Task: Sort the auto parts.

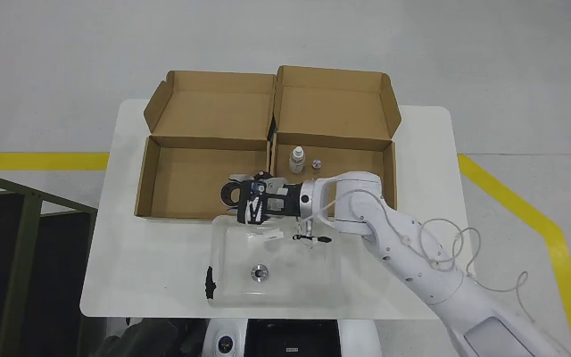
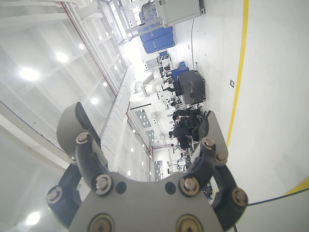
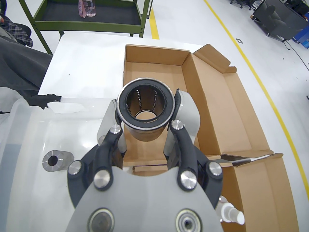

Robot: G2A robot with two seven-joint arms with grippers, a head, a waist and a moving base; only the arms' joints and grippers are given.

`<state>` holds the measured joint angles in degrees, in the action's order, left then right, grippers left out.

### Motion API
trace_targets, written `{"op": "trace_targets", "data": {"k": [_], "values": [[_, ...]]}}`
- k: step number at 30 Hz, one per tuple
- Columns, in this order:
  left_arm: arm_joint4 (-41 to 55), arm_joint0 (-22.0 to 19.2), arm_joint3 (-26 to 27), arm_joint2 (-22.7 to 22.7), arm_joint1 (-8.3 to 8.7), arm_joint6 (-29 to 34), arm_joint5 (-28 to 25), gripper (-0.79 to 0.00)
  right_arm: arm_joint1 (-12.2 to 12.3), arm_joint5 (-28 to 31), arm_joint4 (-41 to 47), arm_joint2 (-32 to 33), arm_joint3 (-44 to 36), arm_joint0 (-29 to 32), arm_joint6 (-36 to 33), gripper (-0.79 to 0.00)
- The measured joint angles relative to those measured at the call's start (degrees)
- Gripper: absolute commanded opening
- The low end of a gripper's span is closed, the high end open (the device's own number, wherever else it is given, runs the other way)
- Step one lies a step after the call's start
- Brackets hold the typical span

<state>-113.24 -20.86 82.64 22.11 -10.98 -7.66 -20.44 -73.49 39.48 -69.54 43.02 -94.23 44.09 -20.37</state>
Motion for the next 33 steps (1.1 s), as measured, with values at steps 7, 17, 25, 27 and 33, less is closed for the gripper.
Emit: {"op": "trace_targets", "data": {"k": [7,17,25,27,33], "values": [[0.0,0.0,0.0,0.0,0.0,0.0,0.0,0.0,-1.8,-1.5,2.0,-1.7,7.9,-4.6,2.0,-0.785],[0.0,0.0,0.0,0.0,0.0,0.0,0.0,0.0,-4.9,-3.5,3.3,-4.9,18.9,-10.4,4.7,-0.785],[0.0,0.0,0.0,0.0,0.0,0.0,0.0,0.0,-7.6,-5.3,3.3,-7.9,27.0,-13.5,7.1,-0.785],[0.0,0.0,0.0,0.0,0.0,0.0,0.0,0.0,-8.3,-5.9,3.1,-8.6,29.1,-14.1,7.4,-0.785],[0.0,0.0,0.0,0.0,0.0,0.0,0.0,0.0,-10.3,-7.3,2.0,-10.8,33.7,-15.9,6.7,-0.785]]}}
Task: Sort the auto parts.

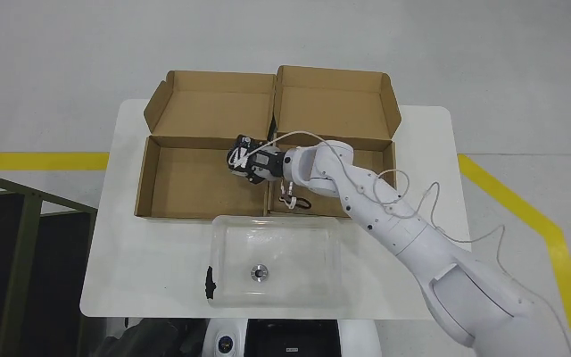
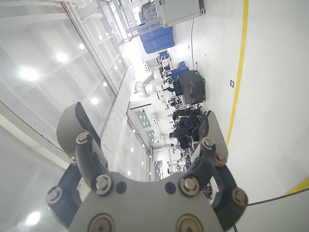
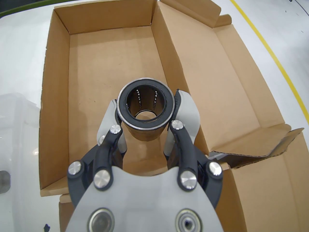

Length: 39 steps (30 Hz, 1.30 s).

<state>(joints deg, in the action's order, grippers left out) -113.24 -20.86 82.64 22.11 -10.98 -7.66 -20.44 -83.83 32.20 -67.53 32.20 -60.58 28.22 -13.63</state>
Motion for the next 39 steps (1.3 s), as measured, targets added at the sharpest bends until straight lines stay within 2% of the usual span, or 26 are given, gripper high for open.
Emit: {"op": "trace_targets", "data": {"k": [16,20,21,23,33,37,39], "values": [[0.0,0.0,0.0,0.0,0.0,0.0,0.0,0.0,-4.4,-1.2,0.0,-2.7,7.3,-2.8,-5.6,-0.785],[0.0,0.0,0.0,0.0,0.0,0.0,0.0,0.0,-5.2,-1.3,-0.1,-2.9,8.5,-3.3,-7.1,-0.606],[0.0,0.0,0.0,0.0,0.0,0.0,0.0,0.0,-5.4,-1.3,-0.2,-3.0,8.9,-3.5,-7.4,-0.526],[0.0,0.0,0.0,0.0,0.0,0.0,0.0,0.0,-5.7,-1.4,-0.3,-3.0,9.2,-3.5,-7.6,-0.477],[0.0,0.0,0.0,0.0,0.0,0.0,0.0,0.0,-6.6,-0.3,-1.9,-2.4,9.8,-3.7,-7.0,-0.4],[0.0,0.0,0.0,0.0,0.0,0.0,0.0,0.0,-6.5,0.5,-2.3,-1.7,9.4,-3.4,-6.8,-0.394],[0.0,0.0,0.0,0.0,0.0,0.0,0.0,0.0,-6.4,0.7,-2.7,-1.3,8.9,-3.2,-6.8,-0.363]]}}
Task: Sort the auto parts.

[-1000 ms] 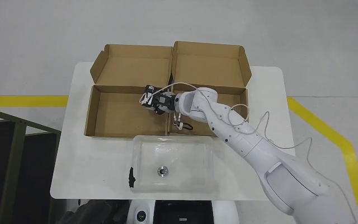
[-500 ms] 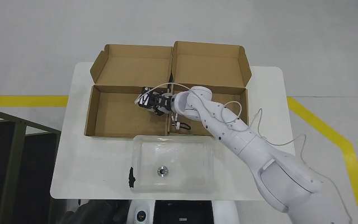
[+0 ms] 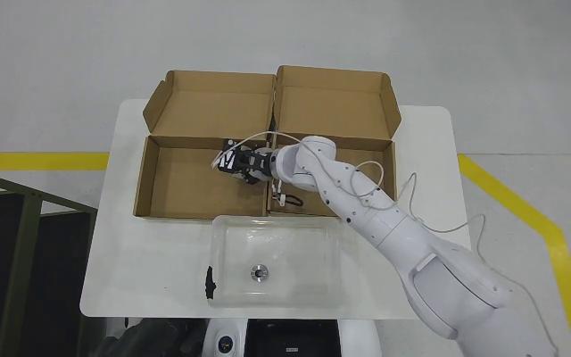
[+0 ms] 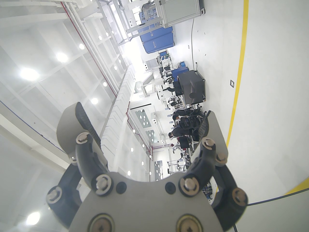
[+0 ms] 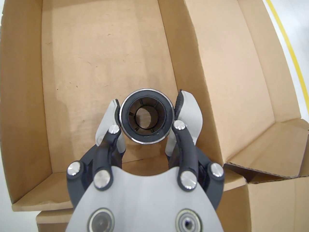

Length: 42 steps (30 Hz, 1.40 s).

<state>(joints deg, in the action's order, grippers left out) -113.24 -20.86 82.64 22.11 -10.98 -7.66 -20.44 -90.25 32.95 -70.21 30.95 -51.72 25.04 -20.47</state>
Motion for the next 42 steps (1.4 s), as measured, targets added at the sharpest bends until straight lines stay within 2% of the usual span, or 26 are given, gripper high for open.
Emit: {"op": "trace_targets", "data": {"k": [5,9,17,27,36,42], "values": [[0.0,0.0,0.0,0.0,0.0,0.0,0.0,0.0,0.7,0.8,-1.7,1.6,-3.6,0.7,0.7,-0.302],[0.0,0.0,0.0,0.0,0.0,0.0,0.0,0.0,1.7,1.6,-4.0,3.1,-8.5,1.7,0.0,-0.172],[0.0,0.0,0.0,0.0,0.0,0.0,0.0,0.0,4.1,5.4,-6.0,6.8,-21.0,6.7,-3.7,-0.111],[0.0,0.0,0.0,0.0,0.0,0.0,0.0,0.0,7.5,10.4,-7.6,11.2,-36.9,17.8,-8.3,-0.083],[0.0,0.0,0.0,0.0,0.0,0.0,0.0,0.0,10.1,13.8,-9.4,14.8,-47.5,26.8,-10.6,-0.058],[0.0,0.0,0.0,0.0,0.0,0.0,0.0,0.0,11.3,15.9,-10.7,15.8,-51.5,31.3,-11.1,-0.04]]}}
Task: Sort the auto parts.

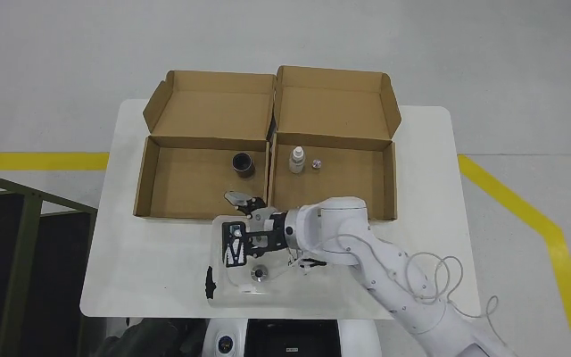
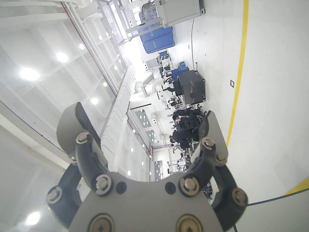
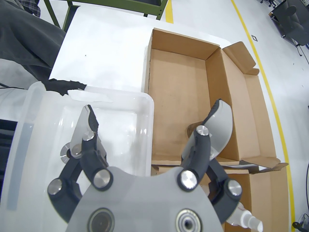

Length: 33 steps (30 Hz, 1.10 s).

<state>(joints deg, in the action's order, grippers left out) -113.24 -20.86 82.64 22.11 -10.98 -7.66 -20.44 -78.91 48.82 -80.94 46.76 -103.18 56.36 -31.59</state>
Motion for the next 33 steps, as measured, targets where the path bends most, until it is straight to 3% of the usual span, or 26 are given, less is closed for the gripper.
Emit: {"op": "trace_targets", "data": {"k": [18,33], "values": [[0.0,0.0,0.0,0.0,0.0,0.0,0.0,0.0,3.1,4.7,-4.2,2.6,-2.9,8.5,0.5,-0.043],[0.0,0.0,0.0,0.0,0.0,0.0,0.0,0.0,4.0,4.9,-6.6,0.4,-1.7,9.8,0.5,-0.083]]}}
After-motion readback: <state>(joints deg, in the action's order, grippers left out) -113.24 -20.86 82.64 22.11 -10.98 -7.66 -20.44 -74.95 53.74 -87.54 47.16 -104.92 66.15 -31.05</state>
